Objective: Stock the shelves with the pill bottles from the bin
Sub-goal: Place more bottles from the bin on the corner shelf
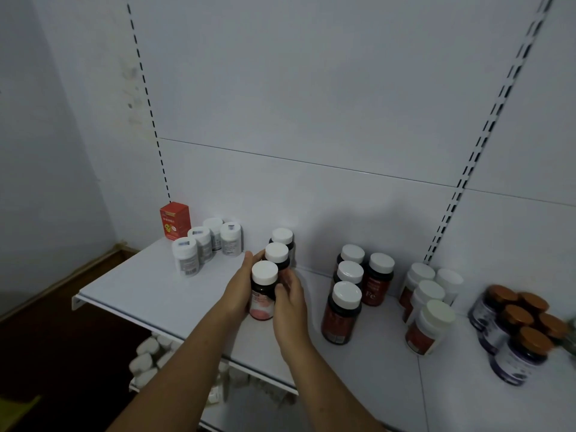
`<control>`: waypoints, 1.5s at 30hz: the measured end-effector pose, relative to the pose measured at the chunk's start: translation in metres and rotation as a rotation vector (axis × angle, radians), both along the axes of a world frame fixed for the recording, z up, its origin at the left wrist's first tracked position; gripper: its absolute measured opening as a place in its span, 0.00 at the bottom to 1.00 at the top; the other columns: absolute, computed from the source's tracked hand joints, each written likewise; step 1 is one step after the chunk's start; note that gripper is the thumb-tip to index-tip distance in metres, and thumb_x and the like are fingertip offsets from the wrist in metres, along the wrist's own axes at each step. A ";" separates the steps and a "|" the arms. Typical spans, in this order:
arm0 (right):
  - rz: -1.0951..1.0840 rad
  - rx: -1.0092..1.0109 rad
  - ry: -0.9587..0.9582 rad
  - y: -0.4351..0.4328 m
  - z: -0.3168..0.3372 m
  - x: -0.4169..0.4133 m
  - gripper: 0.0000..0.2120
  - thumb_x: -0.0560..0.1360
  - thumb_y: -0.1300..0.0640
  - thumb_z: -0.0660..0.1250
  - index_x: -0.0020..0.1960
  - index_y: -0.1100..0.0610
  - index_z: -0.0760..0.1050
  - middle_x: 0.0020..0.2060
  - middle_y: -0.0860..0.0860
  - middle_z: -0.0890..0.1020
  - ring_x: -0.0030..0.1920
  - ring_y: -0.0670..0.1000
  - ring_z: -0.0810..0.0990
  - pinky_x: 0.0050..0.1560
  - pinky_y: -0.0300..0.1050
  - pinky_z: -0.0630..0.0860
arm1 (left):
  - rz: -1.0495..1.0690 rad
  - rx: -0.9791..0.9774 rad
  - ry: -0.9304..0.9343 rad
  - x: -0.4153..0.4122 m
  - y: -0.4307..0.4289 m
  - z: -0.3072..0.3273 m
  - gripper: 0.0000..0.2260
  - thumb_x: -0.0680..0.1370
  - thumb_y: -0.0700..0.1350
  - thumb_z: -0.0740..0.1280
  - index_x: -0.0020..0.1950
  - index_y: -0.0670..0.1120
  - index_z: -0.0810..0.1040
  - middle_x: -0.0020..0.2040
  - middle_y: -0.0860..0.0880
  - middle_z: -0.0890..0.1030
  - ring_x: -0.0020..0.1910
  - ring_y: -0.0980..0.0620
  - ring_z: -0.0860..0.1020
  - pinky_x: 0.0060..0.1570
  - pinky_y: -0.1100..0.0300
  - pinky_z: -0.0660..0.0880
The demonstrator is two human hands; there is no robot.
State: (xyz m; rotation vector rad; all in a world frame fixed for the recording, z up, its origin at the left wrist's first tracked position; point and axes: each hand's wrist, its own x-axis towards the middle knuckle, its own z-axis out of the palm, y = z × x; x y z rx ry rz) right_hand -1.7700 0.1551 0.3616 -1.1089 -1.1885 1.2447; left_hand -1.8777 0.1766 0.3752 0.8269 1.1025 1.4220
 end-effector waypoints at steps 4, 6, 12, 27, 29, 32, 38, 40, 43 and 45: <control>0.002 0.016 -0.023 0.002 0.002 0.000 0.18 0.81 0.58 0.60 0.68 0.44 0.76 0.66 0.45 0.80 0.66 0.43 0.78 0.66 0.41 0.76 | 0.025 0.002 0.004 -0.003 0.004 -0.003 0.23 0.88 0.59 0.49 0.70 0.53 0.80 0.64 0.46 0.85 0.67 0.46 0.81 0.73 0.43 0.72; 0.008 0.015 -0.029 0.003 0.005 0.001 0.17 0.84 0.61 0.60 0.63 0.40 0.75 0.62 0.42 0.81 0.61 0.37 0.79 0.58 0.30 0.74 | 0.043 0.001 0.021 -0.005 0.008 -0.006 0.23 0.88 0.59 0.49 0.69 0.54 0.81 0.63 0.46 0.85 0.66 0.46 0.82 0.74 0.41 0.71; 0.040 0.009 -0.042 0.006 0.006 0.003 0.19 0.84 0.63 0.60 0.58 0.38 0.75 0.61 0.41 0.80 0.62 0.39 0.79 0.60 0.34 0.75 | 0.048 -0.013 0.067 -0.009 0.014 -0.010 0.24 0.88 0.59 0.48 0.69 0.55 0.81 0.63 0.45 0.85 0.66 0.45 0.82 0.74 0.40 0.71; 0.163 0.415 -0.313 -0.042 0.074 0.029 0.26 0.84 0.56 0.65 0.79 0.48 0.63 0.76 0.46 0.67 0.71 0.34 0.67 0.64 0.21 0.64 | 0.334 0.199 0.993 -0.044 -0.088 0.057 0.25 0.84 0.63 0.57 0.80 0.58 0.68 0.77 0.62 0.69 0.73 0.63 0.66 0.71 0.59 0.63; 0.288 0.527 -0.405 -0.049 0.095 0.020 0.27 0.83 0.50 0.65 0.81 0.48 0.62 0.79 0.44 0.65 0.78 0.41 0.62 0.75 0.35 0.63 | 0.364 0.213 1.198 -0.061 -0.120 0.069 0.26 0.84 0.66 0.59 0.81 0.61 0.64 0.78 0.63 0.68 0.75 0.62 0.67 0.70 0.56 0.66; 0.440 0.720 -0.550 -0.062 0.113 -0.010 0.30 0.82 0.44 0.65 0.80 0.49 0.62 0.77 0.46 0.67 0.79 0.47 0.63 0.79 0.53 0.64 | 0.432 0.165 1.430 -0.088 -0.172 0.075 0.28 0.83 0.66 0.61 0.82 0.59 0.63 0.78 0.59 0.71 0.76 0.56 0.69 0.70 0.54 0.68; 0.827 0.791 -0.786 -0.121 0.091 -0.093 0.34 0.81 0.38 0.64 0.82 0.44 0.55 0.82 0.46 0.58 0.82 0.51 0.56 0.81 0.59 0.60 | 0.558 -0.304 1.623 -0.138 -0.289 0.048 0.35 0.79 0.74 0.54 0.82 0.59 0.59 0.81 0.53 0.67 0.79 0.49 0.67 0.75 0.39 0.69; 0.952 0.789 -0.823 -0.143 0.064 -0.118 0.34 0.81 0.38 0.64 0.82 0.44 0.54 0.82 0.46 0.58 0.82 0.51 0.57 0.80 0.59 0.61 | 0.563 -0.446 1.612 -0.146 -0.326 0.028 0.35 0.79 0.73 0.56 0.83 0.59 0.59 0.82 0.53 0.66 0.79 0.48 0.66 0.74 0.40 0.68; 1.109 0.746 -0.861 -0.171 0.013 -0.147 0.34 0.81 0.41 0.66 0.82 0.46 0.57 0.80 0.48 0.62 0.80 0.52 0.61 0.76 0.58 0.68 | 0.545 -0.623 1.560 -0.154 -0.375 -0.013 0.36 0.79 0.74 0.55 0.83 0.58 0.59 0.81 0.52 0.67 0.78 0.46 0.68 0.72 0.40 0.71; 1.205 0.678 -0.919 -0.186 -0.023 -0.162 0.34 0.81 0.42 0.67 0.82 0.48 0.58 0.79 0.50 0.65 0.78 0.55 0.64 0.75 0.58 0.69 | 0.513 -0.729 1.488 -0.155 -0.401 -0.045 0.36 0.79 0.73 0.57 0.82 0.57 0.60 0.80 0.50 0.68 0.76 0.44 0.70 0.69 0.40 0.73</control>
